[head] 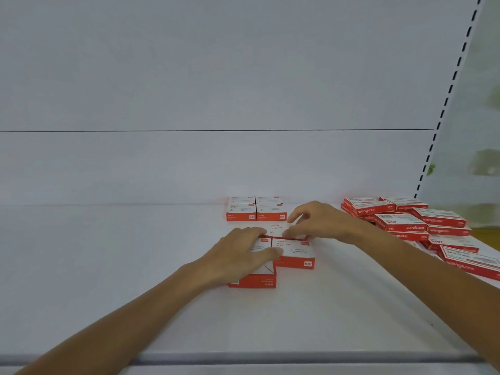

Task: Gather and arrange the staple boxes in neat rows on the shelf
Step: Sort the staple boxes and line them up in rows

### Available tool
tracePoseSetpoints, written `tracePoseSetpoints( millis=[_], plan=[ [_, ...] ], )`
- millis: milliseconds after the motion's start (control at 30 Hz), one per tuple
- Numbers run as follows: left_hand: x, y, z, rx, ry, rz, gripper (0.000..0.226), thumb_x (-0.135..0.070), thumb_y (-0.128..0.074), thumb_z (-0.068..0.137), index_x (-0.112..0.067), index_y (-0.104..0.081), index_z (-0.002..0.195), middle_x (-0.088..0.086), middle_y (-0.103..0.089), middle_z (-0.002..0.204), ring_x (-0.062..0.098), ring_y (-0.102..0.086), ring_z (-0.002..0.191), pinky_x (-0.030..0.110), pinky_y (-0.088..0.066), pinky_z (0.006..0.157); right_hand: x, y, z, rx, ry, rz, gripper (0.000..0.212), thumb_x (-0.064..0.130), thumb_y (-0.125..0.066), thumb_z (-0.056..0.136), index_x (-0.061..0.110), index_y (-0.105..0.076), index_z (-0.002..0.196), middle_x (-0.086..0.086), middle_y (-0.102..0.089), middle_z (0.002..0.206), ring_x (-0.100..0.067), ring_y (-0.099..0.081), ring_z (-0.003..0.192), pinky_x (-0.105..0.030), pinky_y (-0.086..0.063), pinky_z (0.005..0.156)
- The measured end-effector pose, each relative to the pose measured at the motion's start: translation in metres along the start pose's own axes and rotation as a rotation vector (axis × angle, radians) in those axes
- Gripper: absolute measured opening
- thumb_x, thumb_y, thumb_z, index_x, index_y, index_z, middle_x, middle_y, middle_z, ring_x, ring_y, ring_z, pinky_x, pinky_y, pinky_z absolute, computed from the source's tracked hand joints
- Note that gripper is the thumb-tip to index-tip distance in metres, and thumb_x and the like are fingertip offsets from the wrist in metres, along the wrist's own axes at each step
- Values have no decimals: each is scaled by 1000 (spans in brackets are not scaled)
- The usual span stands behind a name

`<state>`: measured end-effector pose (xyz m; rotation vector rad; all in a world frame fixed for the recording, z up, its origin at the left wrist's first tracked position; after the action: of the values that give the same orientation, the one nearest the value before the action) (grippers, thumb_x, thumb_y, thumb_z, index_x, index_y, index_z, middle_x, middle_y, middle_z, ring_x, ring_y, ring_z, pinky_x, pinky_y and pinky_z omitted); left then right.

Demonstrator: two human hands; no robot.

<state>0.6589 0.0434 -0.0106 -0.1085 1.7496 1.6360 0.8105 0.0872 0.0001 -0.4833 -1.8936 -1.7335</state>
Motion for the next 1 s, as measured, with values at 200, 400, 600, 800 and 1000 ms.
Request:
tracePoseSetpoints(
  millis=[200, 400, 600, 800, 1000],
  plan=[
    [5, 5, 4, -14, 45, -59, 48, -40, -55, 88, -20, -48, 130, -7, -55, 122, 7, -52, 106, 15, -41, 82, 8, -9, 9, -61, 48, -88, 39, 41, -66, 81, 11, -67, 107, 6, -63, 87, -7, -59, 74, -13, -40, 57],
    [16, 8, 3, 6, 53, -159, 43, -38, -54, 89, -27, -47, 130, -8, -55, 122, 6, -53, 101, 18, -44, 86, 14, -9, 8, -55, 87, -130, 37, 28, -69, 80, 16, -65, 114, 4, -66, 106, -11, -60, 89, -15, -47, 68],
    [28, 13, -1, -70, 46, -326, 41, -31, -57, 88, -33, -45, 127, -18, -52, 120, 3, -54, 106, 17, -47, 88, 28, -4, 3, -322, 257, -107, 48, 30, -73, 76, 16, -59, 119, 1, -58, 119, -6, -53, 87, -8, -42, 66],
    [44, 33, -7, -261, 20, -391, 52, -18, -58, 88, -27, -40, 136, -15, -50, 124, 2, -46, 116, 23, -38, 99, 54, 7, -5, -517, 438, -52, 49, 28, -74, 76, 17, -55, 120, 9, -43, 109, -8, -51, 93, -3, -45, 68],
    [47, 35, -14, -301, -21, -317, 60, -15, -60, 87, -31, -33, 138, -15, -49, 122, 2, -45, 113, 18, -33, 96, 68, -1, -3, -530, 490, -20, 56, 26, -72, 79, 17, -49, 129, 0, -53, 117, -8, -52, 96, -10, -46, 79]
  ],
)
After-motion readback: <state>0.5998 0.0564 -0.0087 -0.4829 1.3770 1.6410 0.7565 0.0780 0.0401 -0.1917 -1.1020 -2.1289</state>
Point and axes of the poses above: each hand's wrist, its own z-axis towards the middle knuckle, its own y-axis out of the back of the hand, x = y × z, the point moved 6 cm from there along z, towards the middle knuckle
